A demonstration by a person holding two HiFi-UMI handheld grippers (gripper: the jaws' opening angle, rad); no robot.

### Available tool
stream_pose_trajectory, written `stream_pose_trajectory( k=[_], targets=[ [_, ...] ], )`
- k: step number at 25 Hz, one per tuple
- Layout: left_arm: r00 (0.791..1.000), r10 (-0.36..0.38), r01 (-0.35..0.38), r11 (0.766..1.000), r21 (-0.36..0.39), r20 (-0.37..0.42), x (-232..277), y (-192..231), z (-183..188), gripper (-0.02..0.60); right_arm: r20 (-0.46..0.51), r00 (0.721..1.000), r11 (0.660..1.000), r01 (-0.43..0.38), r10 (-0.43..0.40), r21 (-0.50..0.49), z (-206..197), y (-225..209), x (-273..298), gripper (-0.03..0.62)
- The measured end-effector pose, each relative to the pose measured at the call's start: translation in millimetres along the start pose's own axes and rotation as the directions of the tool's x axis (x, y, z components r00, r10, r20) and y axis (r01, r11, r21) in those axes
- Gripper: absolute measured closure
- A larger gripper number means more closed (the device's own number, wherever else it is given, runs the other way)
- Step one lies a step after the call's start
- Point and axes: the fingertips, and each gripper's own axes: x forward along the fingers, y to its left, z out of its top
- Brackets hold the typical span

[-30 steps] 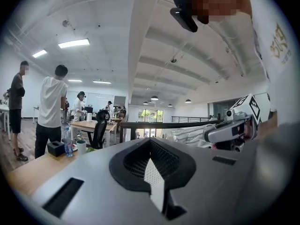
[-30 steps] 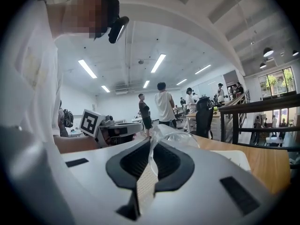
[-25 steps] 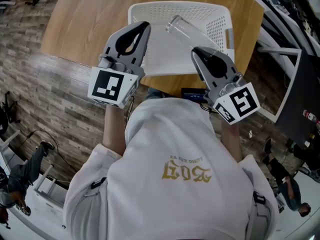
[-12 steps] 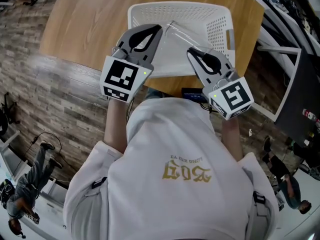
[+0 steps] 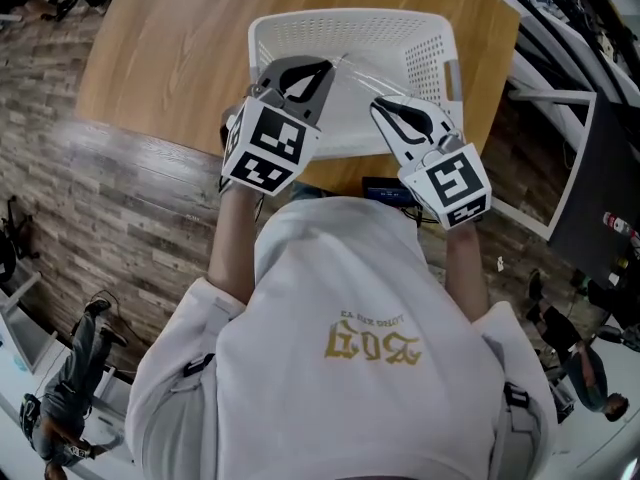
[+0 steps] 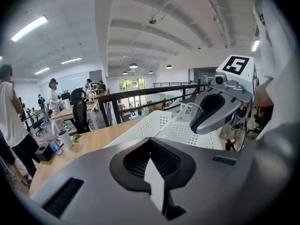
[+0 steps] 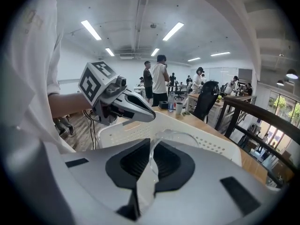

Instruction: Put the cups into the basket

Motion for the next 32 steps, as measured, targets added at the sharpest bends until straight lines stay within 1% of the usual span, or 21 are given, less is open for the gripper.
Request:
stream_pose_trajectory(
  k=[4, 9, 13, 18, 22, 26, 32],
  targets=[
    [0.998, -0.031, 0.034, 0.998, 0.047, -0.055, 10.0, -3.8, -6.5, 0.574, -0.059, 0.998, 0.999, -0.012, 0.010, -0.033, -8.4, -0.6, 7.4, 0.568],
    [0.992, -0.084, 0.091, 0.993, 0.071, -0.095, 21.4, -11.8, -10.1, 0.575, -0.128, 0.991, 0.995, -0.048, 0.037, -0.089, -19.7, 1.8, 18.5, 0.568],
    [0.982, -0.109, 0.125, 0.987, 0.101, -0.152, 29.1, -17.1, -20.1, 0.575, -0.155, 0.985, 0.994, -0.083, 0.072, -0.068, -24.1, 1.1, 24.1, 0.568],
    [0.959, -0.125, 0.164, 0.976, 0.140, -0.253, 36.2, -21.8, -42.9, 0.575, -0.235, 0.970, 0.986, -0.099, 0.066, -0.131, -35.7, -3.3, 30.5, 0.568],
    [0.945, -0.150, 0.197, 0.970, 0.141, -0.290, 42.7, -27.1, -48.6, 0.575, -0.281, 0.955, 0.981, -0.138, 0.095, -0.136, -47.4, -3.3, 35.2, 0.568],
    [0.923, -0.167, 0.237, 0.956, 0.173, -0.346, 50.3, -33.5, -56.3, 0.574, -0.313, 0.944, 0.977, -0.158, 0.106, -0.145, -56.9, -3.0, 41.6, 0.568],
    [0.898, -0.213, 0.298, 0.938, 0.177, -0.384, 57.0, -42.9, -62.4, 0.575, -0.362, 0.924, 0.974, -0.182, 0.122, -0.138, -69.9, -6.3, 46.7, 0.568]
  ],
)
